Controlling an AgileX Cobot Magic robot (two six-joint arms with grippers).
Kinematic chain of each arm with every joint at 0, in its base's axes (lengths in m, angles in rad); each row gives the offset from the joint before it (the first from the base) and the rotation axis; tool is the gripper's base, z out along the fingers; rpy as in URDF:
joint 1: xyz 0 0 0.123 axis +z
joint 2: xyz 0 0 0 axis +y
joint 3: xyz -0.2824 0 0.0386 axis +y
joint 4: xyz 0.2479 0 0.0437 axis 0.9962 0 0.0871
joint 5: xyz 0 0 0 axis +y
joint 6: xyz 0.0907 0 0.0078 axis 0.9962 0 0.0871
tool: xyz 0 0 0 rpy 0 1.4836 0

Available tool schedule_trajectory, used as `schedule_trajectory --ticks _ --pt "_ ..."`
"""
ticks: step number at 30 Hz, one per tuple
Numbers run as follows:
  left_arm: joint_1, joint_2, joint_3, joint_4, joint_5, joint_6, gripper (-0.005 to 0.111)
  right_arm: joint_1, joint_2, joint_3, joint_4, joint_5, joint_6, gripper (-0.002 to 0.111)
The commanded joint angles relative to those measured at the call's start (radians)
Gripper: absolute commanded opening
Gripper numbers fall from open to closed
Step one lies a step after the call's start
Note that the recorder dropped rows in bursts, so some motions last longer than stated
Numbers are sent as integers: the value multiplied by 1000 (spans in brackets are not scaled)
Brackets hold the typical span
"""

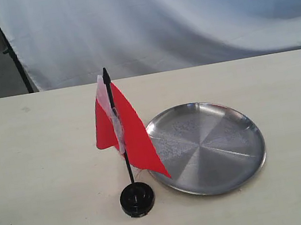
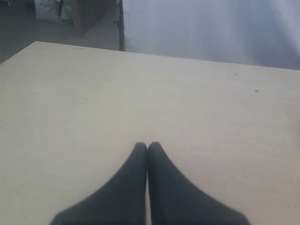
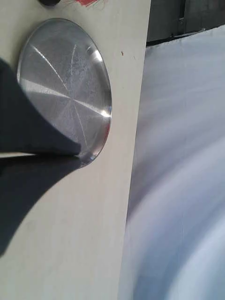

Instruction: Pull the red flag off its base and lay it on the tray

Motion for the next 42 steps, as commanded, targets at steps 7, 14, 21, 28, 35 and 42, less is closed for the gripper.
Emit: schedule_trajectory --ticks 7,14,21,28,35,42 --pt "1 -1 1 1 0 -5 0 -3 -4 -2 3 -2 1 0" --pt "1 -1 1 9 0 -5 0 -3 -4 -2 38 -37 1 0" --pt "1 -1 1 9 0 -5 0 -3 -4 -2 492 -190 41 0" --pt "1 -1 1 9 0 -5 0 -3 -4 -2 528 -192 39 0" --pt "1 -1 1 9 0 -5 0 -3 -4 -39 563 -76 -71 0" --pt "1 -1 1 9 0 -5 0 -3 0 -262 563 29 -102 0"
